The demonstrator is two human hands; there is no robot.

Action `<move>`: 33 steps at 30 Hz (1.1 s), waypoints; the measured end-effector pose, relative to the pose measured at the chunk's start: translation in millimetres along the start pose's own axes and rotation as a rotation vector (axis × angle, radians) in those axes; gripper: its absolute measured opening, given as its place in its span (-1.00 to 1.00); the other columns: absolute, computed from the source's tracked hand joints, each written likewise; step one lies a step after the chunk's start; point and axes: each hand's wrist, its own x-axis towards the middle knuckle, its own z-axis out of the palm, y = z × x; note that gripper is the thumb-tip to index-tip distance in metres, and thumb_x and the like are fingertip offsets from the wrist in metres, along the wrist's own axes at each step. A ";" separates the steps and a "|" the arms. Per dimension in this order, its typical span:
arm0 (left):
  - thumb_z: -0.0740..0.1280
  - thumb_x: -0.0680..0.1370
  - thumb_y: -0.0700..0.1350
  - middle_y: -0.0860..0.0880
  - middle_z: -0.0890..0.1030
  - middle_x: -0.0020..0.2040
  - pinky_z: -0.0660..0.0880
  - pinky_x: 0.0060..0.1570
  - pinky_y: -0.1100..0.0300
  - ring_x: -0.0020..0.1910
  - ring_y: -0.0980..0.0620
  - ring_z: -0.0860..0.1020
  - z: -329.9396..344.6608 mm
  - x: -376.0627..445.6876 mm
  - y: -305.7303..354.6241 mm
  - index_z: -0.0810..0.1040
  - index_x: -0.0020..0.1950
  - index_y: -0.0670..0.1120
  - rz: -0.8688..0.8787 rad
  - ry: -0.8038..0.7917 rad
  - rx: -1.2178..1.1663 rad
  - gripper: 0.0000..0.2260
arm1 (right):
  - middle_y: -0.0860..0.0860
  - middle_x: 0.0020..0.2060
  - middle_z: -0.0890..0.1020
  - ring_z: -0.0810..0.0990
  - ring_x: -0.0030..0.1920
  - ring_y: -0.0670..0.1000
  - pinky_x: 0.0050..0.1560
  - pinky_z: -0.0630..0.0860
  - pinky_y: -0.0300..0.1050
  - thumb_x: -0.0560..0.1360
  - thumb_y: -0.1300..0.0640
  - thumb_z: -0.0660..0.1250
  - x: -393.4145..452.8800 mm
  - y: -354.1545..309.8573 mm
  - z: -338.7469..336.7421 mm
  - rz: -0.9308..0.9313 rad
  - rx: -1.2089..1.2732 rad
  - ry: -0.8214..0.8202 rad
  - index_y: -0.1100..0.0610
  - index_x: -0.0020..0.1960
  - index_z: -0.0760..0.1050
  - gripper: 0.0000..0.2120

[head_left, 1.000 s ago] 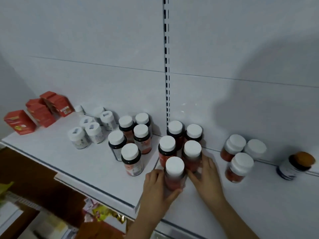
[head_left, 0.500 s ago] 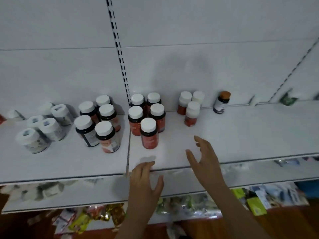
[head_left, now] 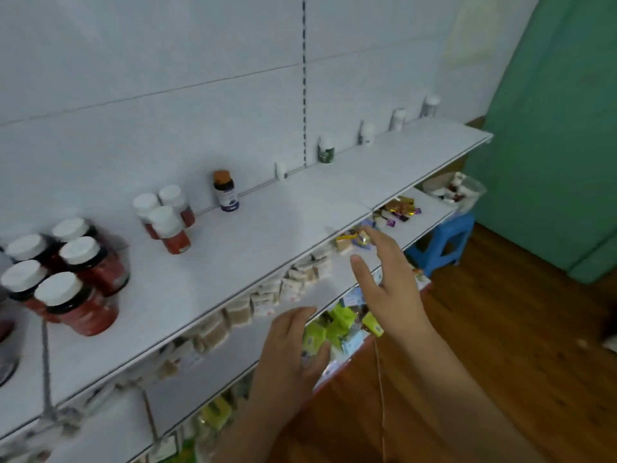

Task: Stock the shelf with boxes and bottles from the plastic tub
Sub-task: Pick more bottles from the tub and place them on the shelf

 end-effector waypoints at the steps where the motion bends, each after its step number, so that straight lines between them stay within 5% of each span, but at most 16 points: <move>1: 0.29 0.52 0.14 0.23 0.37 0.27 0.22 0.32 0.43 0.30 0.33 0.30 14.5 7.8 12.9 0.39 0.40 0.10 0.021 -0.019 -0.024 -0.55 | -0.09 0.49 0.33 0.24 0.50 -0.10 0.50 0.23 -0.02 0.60 -0.24 0.13 1.6 10.8 -18.1 0.010 -0.008 0.017 -0.02 0.54 0.24 -0.43; 8: 0.21 0.56 0.24 0.21 0.36 0.33 0.33 0.34 0.25 0.36 0.25 0.31 142.9 70.3 123.0 0.34 0.46 0.10 0.169 -0.197 -0.088 -0.51 | -0.13 0.50 0.28 0.16 0.46 -0.23 0.40 0.12 -0.27 0.61 -0.17 0.18 19.4 102.0 -170.4 0.051 -0.119 0.101 -0.01 0.56 0.19 -0.43; 13: 0.12 0.55 0.31 0.21 0.32 0.37 0.24 0.32 0.32 0.32 0.36 0.19 230.4 107.7 198.1 0.28 0.50 0.14 0.277 -0.326 -0.021 -0.45 | -0.06 0.52 0.28 0.18 0.52 -0.08 0.47 0.13 -0.16 0.58 -0.29 0.07 30.0 175.9 -271.9 0.124 -0.226 0.222 0.02 0.58 0.16 -0.34; 17: 0.11 0.55 0.34 0.20 0.31 0.40 0.28 0.34 0.26 0.39 0.27 0.25 283.8 133.2 237.8 0.26 0.51 0.15 0.270 -0.385 -0.055 -0.42 | -0.06 0.54 0.25 0.15 0.53 -0.07 0.42 0.04 -0.26 0.61 -0.22 0.12 36.0 219.2 -331.3 0.187 -0.265 0.274 0.01 0.59 0.11 -0.37; 33: 0.09 0.49 0.44 0.16 0.32 0.46 0.34 0.41 -0.02 0.45 0.18 0.27 461.1 329.5 264.1 0.25 0.52 0.15 0.307 -0.595 -0.105 -0.33 | -0.01 0.54 0.24 0.15 0.54 -0.01 0.49 0.13 -0.08 0.63 -0.28 0.07 159.8 399.0 -437.7 0.392 -0.486 0.303 0.04 0.60 0.06 -0.33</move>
